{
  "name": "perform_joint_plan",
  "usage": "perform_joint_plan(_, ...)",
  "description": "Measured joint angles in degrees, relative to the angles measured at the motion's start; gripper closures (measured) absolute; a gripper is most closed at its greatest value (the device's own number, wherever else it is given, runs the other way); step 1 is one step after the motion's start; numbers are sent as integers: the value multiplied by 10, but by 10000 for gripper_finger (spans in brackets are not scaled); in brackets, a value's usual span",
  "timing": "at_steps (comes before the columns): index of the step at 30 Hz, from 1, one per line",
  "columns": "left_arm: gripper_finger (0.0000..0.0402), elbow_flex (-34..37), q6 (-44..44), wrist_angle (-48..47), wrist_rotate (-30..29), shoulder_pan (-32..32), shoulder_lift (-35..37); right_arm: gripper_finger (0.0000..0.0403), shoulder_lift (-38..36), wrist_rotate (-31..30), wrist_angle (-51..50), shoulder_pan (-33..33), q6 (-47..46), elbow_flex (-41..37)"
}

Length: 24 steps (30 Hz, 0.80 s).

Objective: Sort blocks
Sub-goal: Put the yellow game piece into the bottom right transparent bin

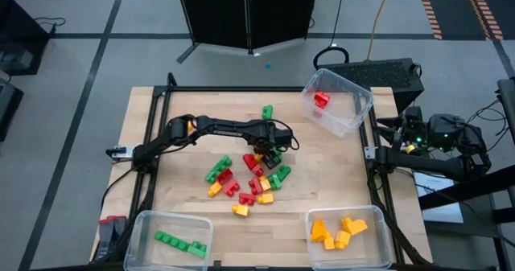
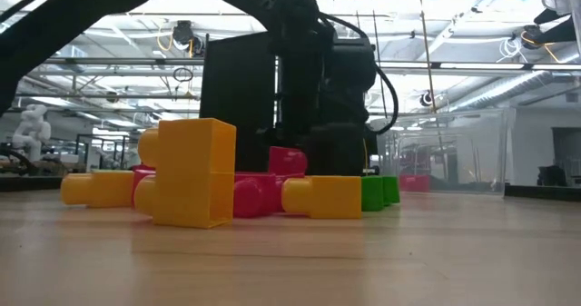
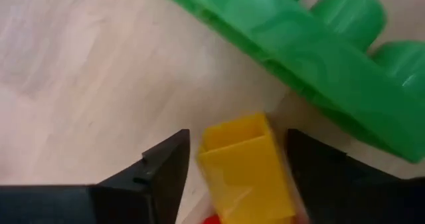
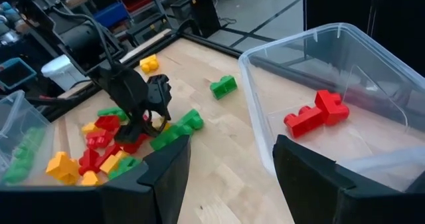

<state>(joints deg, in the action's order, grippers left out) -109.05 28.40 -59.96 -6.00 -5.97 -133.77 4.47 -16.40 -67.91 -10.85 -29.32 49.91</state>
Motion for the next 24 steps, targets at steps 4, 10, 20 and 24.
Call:
perform_joint_plan(4,208,0,12,-2,11,0,0,195,0,0,-16,0,0,0)
perform_joint_plan(10,285,0,15,-4,25,0,0,195,0,0,-18,0,-1,0)
perform_joint_plan(20,322,-32,27,-37,34,14,14,195,0,0,-18,0,-2,0)
perform_joint_plan(24,322,-71,26,-60,29,24,14,195,0,0,-18,0,-4,0)
